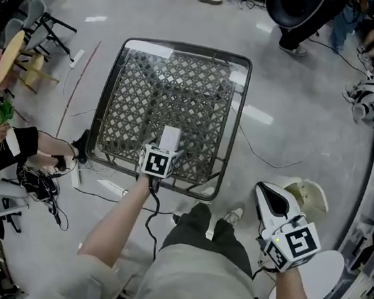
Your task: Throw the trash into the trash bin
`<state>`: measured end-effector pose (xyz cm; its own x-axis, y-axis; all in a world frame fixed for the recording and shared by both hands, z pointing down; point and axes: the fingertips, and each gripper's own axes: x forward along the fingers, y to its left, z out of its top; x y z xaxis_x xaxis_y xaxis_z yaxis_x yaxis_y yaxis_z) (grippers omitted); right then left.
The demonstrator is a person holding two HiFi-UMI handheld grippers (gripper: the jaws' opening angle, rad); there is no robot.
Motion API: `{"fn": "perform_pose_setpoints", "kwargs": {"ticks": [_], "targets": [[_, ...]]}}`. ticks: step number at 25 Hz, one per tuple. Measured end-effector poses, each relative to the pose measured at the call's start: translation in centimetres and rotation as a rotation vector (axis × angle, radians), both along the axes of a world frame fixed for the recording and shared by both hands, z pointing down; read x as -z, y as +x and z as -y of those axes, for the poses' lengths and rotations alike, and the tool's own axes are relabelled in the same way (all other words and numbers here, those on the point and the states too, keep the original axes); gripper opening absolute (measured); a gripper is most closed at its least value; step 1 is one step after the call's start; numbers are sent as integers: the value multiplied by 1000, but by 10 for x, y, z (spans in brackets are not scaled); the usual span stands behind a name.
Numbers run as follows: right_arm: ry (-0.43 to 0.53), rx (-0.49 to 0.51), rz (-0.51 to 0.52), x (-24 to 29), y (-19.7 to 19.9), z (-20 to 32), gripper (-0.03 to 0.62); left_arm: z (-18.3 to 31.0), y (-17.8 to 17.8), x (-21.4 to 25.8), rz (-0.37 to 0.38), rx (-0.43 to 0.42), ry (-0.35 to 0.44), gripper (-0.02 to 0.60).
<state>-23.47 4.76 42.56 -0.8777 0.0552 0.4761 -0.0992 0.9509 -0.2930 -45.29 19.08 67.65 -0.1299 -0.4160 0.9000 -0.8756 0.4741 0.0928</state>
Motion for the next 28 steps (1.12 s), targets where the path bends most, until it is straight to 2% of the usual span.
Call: {"fn": "perform_pose_setpoints", "kwargs": {"ticks": [4, 8, 12, 15, 17, 19, 23, 28], "targets": [[-17, -8, -28, -17, 1, 1, 3, -3, 2, -27, -71, 45, -50, 430], [-29, -8, -56, -35, 5, 0, 3, -7, 2, -51, -93, 48, -105, 430], [-36, -22, -76, -47, 11, 2, 3, -11, -3, -63, -95, 64, -126, 428], [-40, -29, -82, -53, 13, 3, 3, -14, -7, -68, -83, 87, -134, 385], [-43, -36, -80, -54, 14, 4, 3, -14, -9, -66, -72, 92, -134, 322], [-43, -46, -75, -53, 15, 6, 3, -12, -7, -61, -65, 78, -136, 321], [-20, -64, -78, -48, 21, 11, 3, 4, 2, -40, -60, 39, -101, 319], [3, -118, -46, -26, 36, 27, 3, 47, 12, 16, -28, -27, 7, 318]]}}
